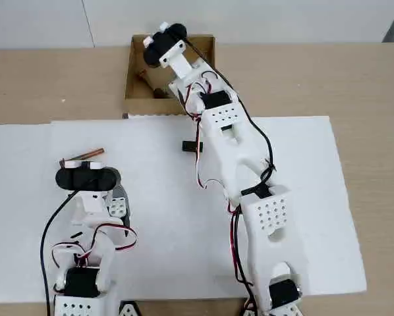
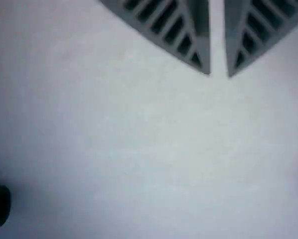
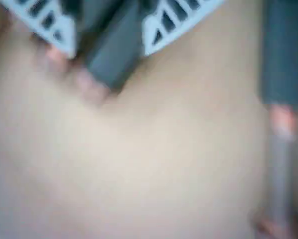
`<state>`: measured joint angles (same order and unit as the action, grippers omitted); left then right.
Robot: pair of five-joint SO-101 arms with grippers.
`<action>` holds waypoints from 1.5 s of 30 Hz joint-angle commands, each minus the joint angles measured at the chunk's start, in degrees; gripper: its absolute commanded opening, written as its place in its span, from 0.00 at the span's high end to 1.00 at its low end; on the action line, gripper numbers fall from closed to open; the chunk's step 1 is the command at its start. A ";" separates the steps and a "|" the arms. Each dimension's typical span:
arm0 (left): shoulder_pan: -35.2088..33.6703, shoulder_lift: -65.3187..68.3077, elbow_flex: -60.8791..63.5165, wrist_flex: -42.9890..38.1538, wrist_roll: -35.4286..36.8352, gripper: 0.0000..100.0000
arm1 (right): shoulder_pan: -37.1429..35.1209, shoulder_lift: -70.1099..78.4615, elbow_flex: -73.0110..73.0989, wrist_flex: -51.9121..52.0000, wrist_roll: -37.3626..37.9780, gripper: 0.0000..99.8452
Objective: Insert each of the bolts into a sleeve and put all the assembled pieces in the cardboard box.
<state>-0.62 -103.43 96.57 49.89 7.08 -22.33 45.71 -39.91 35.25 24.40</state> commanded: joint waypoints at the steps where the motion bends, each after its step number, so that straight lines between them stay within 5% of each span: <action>1: -0.35 -0.44 -0.22 0.09 -0.35 0.99 | -0.31 -8.13 -3.60 8.22 0.26 0.95; 27: -0.35 -0.44 -0.22 0.09 -0.35 0.99 | -1.54 -22.29 -3.60 50.42 0.88 1.00; 37: -0.35 -0.44 -0.22 0.09 -0.35 0.99 | -4.53 -20.70 -3.52 58.07 17.67 0.99; 45: -0.35 -0.44 -0.22 0.09 -0.35 0.99 | -5.23 -16.84 -3.52 59.74 25.58 0.81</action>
<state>-0.62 -103.43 96.57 49.89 7.08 -27.25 29.01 -40.70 94.33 47.08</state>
